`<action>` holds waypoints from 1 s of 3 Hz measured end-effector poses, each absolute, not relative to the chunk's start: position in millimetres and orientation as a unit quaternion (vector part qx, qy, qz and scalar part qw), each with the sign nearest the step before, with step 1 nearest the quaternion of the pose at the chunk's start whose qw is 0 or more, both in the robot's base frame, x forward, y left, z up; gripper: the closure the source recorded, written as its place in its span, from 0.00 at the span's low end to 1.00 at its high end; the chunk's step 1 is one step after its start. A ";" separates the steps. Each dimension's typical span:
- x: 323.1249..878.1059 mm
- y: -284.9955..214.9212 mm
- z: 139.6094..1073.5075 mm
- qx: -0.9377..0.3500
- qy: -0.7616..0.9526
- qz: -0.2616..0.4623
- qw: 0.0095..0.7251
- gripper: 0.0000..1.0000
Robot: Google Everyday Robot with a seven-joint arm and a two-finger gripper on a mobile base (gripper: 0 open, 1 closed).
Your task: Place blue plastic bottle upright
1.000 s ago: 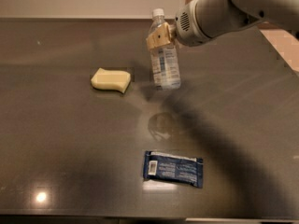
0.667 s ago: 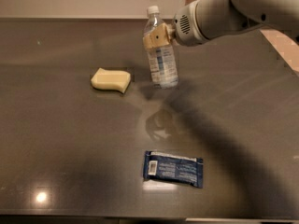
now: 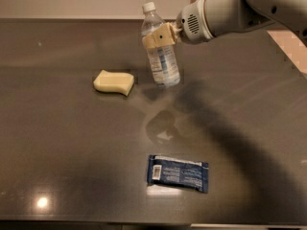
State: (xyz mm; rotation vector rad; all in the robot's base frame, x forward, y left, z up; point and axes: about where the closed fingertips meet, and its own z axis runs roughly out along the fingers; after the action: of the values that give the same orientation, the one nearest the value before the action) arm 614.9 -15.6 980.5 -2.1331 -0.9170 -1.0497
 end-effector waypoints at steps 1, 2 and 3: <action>615.7 -15.2 982.5 -0.784 -0.374 -0.388 0.307 1.00; 615.7 -15.1 982.4 -0.784 -0.374 -0.388 0.307 1.00; 613.7 -17.0 978.8 -0.777 -0.377 -0.395 0.313 1.00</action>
Offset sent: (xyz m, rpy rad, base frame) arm 0.0008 0.0007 0.0016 0.0047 -0.0091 0.0617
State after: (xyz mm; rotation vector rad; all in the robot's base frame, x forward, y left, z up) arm 613.7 -17.0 978.8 -2.0499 -0.9945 -1.0432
